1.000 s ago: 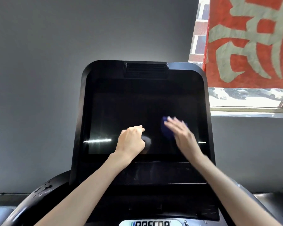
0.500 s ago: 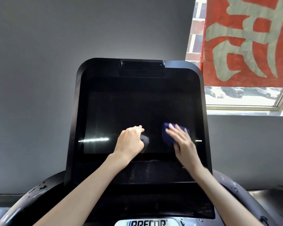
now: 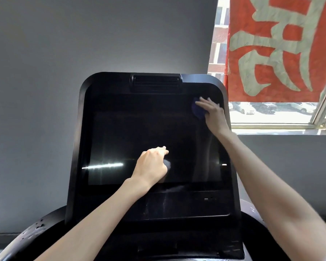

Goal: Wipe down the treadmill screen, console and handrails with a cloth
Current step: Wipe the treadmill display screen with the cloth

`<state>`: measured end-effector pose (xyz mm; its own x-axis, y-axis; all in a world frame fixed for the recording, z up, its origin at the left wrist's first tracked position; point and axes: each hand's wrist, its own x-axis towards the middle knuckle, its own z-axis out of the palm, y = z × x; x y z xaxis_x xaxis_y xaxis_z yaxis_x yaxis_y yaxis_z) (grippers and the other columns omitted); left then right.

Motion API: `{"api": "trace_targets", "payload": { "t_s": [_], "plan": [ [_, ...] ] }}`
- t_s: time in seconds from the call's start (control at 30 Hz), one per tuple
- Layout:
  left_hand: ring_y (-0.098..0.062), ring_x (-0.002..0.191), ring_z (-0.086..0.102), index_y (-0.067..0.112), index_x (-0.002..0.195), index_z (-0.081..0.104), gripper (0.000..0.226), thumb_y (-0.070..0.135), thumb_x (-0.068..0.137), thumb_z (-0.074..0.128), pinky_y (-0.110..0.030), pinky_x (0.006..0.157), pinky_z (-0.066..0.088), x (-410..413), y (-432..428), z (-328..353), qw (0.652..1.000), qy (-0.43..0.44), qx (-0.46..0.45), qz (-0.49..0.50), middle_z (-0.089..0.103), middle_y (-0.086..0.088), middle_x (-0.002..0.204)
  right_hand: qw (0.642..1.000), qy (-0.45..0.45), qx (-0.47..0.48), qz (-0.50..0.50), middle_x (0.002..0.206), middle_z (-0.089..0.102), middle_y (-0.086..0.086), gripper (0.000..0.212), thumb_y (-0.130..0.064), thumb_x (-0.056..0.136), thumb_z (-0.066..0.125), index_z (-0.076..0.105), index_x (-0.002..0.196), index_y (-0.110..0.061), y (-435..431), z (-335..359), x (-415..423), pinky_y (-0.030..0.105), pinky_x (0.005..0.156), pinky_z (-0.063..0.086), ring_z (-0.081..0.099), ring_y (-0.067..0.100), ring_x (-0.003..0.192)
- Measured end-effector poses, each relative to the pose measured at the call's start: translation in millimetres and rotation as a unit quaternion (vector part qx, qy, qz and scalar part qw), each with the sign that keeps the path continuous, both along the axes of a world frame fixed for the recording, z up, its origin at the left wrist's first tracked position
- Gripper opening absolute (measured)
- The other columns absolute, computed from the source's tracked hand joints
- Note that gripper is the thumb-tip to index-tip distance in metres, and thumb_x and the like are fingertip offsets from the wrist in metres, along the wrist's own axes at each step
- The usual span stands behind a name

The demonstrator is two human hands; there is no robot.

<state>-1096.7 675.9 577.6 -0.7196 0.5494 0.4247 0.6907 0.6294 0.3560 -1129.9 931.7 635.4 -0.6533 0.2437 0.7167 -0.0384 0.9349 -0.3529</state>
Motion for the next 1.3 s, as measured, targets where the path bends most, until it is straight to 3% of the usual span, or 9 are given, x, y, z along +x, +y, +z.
{"api": "trace_targets", "payload": {
  "t_s": [0.2,0.37,0.5,0.63,0.73,0.83,0.97,1.1,1.3],
  "plan": [
    [-0.013,0.132,0.044,0.011,0.133,0.054,0.063,-0.010,0.075,0.038,-0.026,0.109,0.034,-2.9,4.2,-7.9,1.000,-0.010,0.008,-0.001,0.049,0.001,0.142,1.000,0.012,-0.001,-0.005,0.140,0.048,0.007,0.052,0.018,0.086,0.041,0.060,0.125,-0.011,4.7,3.8,-0.2,0.046,0.116,0.018,0.036,0.028,0.136],
    [-0.014,0.132,0.044,0.011,0.132,0.055,0.062,-0.009,0.076,0.038,-0.029,0.109,0.035,-3.0,2.5,-9.5,1.000,-0.019,0.014,0.003,0.049,0.001,0.142,0.999,0.028,0.018,0.029,0.136,0.052,0.006,0.053,0.019,0.080,0.045,0.062,0.121,-0.009,-13.1,-95.2,70.0,0.045,0.115,0.023,0.041,0.026,0.133],
    [-0.015,0.132,0.044,0.010,0.133,0.054,0.060,-0.008,0.078,0.039,-0.027,0.109,0.034,5.1,6.7,-10.1,0.999,-0.028,0.022,-0.007,0.049,0.001,0.142,0.999,0.002,0.003,0.032,0.139,0.050,-0.002,0.051,-0.005,0.083,0.031,0.060,0.124,-0.013,-35.9,-170.1,129.6,0.035,0.116,0.020,0.038,0.014,0.135],
    [-0.015,0.131,0.045,0.011,0.133,0.054,0.058,-0.007,0.080,0.039,-0.028,0.109,0.034,9.8,7.6,-13.4,0.999,-0.032,0.019,-0.016,0.049,0.001,0.142,0.999,-0.016,-0.031,-0.004,0.139,0.049,-0.007,0.058,0.016,0.080,0.050,0.059,0.127,-0.018,-52.9,-204.6,158.9,0.033,0.115,0.022,0.038,0.015,0.135],
    [-0.014,0.132,0.045,0.010,0.133,0.054,0.059,-0.007,0.079,0.039,-0.029,0.110,0.034,8.6,4.0,-16.5,0.999,-0.036,0.009,-0.017,0.049,0.000,0.142,1.000,-0.020,-0.015,0.000,0.139,0.049,-0.005,0.069,0.026,0.072,0.053,0.060,0.126,-0.017,-47.4,-185.8,150.5,0.033,0.114,0.023,0.039,0.017,0.135],
    [-0.016,0.130,0.046,0.011,0.132,0.055,0.061,-0.008,0.077,0.039,-0.029,0.109,0.036,7.5,2.8,-17.2,0.999,-0.036,0.012,-0.009,0.050,0.001,0.141,1.000,0.005,-0.003,-0.012,0.136,0.052,0.005,0.066,0.027,0.071,0.047,0.061,0.124,-0.010,-32.5,-133.5,108.6,0.035,0.113,0.024,0.042,0.026,0.132],
    [-0.017,0.130,0.047,0.012,0.133,0.054,0.063,-0.009,0.076,0.038,-0.030,0.109,0.037,6.6,7.4,-13.5,0.999,-0.037,0.015,-0.011,0.050,0.001,0.141,0.999,0.043,-0.016,-0.025,0.137,0.051,0.010,0.053,0.019,0.082,0.046,0.059,0.126,-0.008,-15.5,-48.9,38.9,0.045,0.111,0.032,0.040,0.031,0.132],
    [-0.017,0.130,0.046,0.011,0.133,0.054,0.061,-0.008,0.077,0.039,-0.028,0.109,0.036,4.1,10.5,-6.0,0.999,-0.034,0.024,-0.009,0.049,0.001,0.142,0.998,0.034,-0.047,-0.025,0.142,0.045,0.007,0.042,0.007,0.092,0.044,0.056,0.129,-0.010,-3.9,11.9,-1.5,0.041,0.114,0.027,0.034,0.027,0.137],
    [-0.016,0.130,0.046,0.012,0.132,0.055,0.064,-0.008,0.074,0.039,-0.029,0.107,0.038,0.0,3.1,-11.8,0.999,-0.039,0.027,0.007,0.049,0.003,0.141,0.998,0.062,-0.020,-0.018,0.139,0.049,0.006,0.046,0.011,0.089,0.047,0.057,0.128,-0.011,-4.8,-14.6,10.8,0.045,0.110,0.034,0.038,0.028,0.135]
  ]
}}
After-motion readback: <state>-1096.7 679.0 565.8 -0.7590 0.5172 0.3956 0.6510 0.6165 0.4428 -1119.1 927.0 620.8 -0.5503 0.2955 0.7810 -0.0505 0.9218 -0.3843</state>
